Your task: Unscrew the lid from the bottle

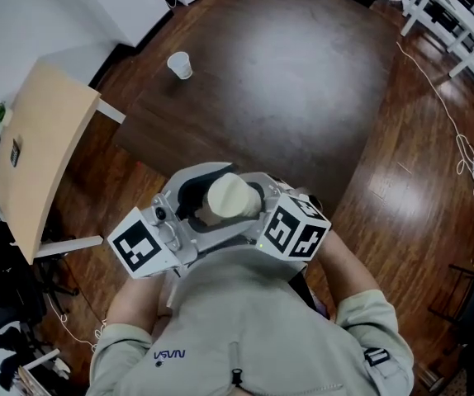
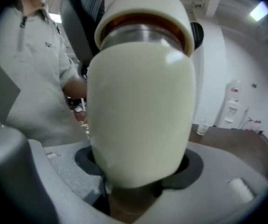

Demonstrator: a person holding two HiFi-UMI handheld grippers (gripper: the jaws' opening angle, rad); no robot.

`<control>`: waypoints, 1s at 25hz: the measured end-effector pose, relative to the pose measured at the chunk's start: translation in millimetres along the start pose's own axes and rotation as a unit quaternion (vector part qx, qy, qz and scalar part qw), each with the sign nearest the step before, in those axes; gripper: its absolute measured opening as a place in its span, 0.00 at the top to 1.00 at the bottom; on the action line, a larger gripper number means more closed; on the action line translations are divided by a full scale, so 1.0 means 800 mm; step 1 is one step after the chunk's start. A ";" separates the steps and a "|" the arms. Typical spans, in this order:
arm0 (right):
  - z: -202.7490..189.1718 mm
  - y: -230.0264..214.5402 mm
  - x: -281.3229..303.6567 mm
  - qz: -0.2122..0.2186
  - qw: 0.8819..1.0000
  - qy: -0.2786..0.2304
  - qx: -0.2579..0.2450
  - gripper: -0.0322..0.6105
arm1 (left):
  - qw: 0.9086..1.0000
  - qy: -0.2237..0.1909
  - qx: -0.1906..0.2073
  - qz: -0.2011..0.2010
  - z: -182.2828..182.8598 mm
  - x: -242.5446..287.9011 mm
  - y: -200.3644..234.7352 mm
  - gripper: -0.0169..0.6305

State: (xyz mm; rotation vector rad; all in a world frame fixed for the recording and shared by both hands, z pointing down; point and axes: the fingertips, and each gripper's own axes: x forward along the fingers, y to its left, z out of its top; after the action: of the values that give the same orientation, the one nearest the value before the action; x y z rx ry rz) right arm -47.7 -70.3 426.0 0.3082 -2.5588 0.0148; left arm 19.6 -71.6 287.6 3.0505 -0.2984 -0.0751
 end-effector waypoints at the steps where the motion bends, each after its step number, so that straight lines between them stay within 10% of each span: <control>1: -0.003 -0.012 0.002 -0.038 0.999 0.014 -0.004 0.48 | 1.000 -0.008 0.005 0.025 0.003 0.000 0.006 0.49; 10: -0.038 -0.065 0.003 -0.178 0.983 -0.014 0.045 0.48 | 0.987 -0.043 0.042 0.147 -0.009 -0.031 0.058 0.49; 25: -0.133 -0.135 -0.003 -0.284 0.945 -0.070 0.146 0.48 | 0.974 0.102 0.008 0.200 -0.236 -0.025 0.145 0.49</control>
State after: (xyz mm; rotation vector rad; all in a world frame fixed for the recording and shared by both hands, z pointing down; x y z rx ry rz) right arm 34.7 -167.4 508.7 1.1864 -2.5065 0.1624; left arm -11.8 -168.1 485.4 2.9112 -0.8868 0.2630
